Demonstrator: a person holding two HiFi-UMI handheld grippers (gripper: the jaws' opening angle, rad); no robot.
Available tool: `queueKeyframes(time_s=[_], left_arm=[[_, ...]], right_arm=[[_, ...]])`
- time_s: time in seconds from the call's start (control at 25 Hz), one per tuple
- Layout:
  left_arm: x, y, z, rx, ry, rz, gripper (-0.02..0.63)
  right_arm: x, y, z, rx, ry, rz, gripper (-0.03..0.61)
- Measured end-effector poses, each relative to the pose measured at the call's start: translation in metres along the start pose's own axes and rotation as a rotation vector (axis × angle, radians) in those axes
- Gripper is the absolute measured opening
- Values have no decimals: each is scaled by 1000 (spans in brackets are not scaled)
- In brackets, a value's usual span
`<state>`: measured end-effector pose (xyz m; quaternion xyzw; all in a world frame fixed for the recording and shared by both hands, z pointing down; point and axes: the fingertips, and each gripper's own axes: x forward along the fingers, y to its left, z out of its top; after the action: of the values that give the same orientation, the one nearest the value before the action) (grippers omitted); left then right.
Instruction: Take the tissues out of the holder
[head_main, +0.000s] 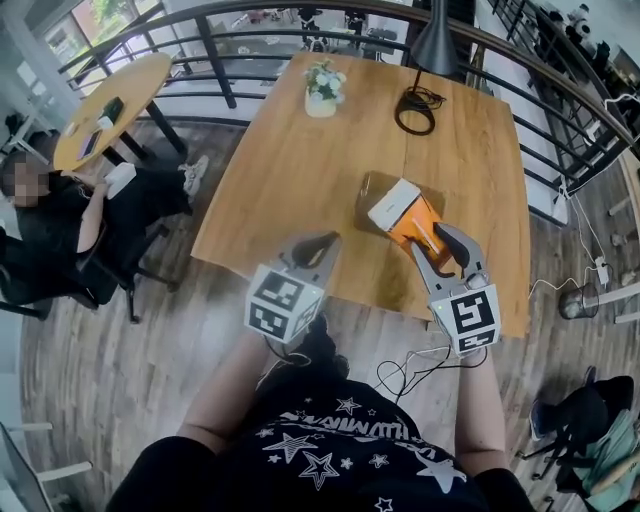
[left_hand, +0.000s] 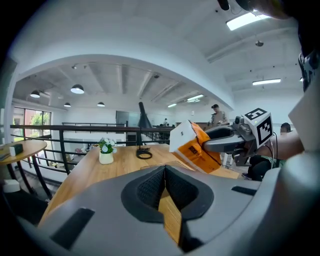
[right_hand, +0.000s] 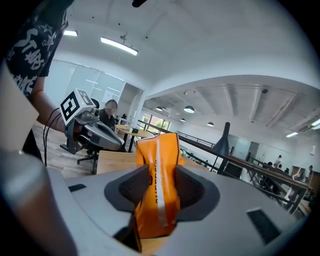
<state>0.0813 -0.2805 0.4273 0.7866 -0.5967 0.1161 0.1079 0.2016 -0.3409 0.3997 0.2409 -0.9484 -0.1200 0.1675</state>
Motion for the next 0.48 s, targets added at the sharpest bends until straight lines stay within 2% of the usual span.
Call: queueKeyframes(time_s=[0.48], left_arm=[[-22, 8, 0, 9, -15, -34, 12]], right_arm=[[-3, 35, 18, 79, -48, -29, 161]])
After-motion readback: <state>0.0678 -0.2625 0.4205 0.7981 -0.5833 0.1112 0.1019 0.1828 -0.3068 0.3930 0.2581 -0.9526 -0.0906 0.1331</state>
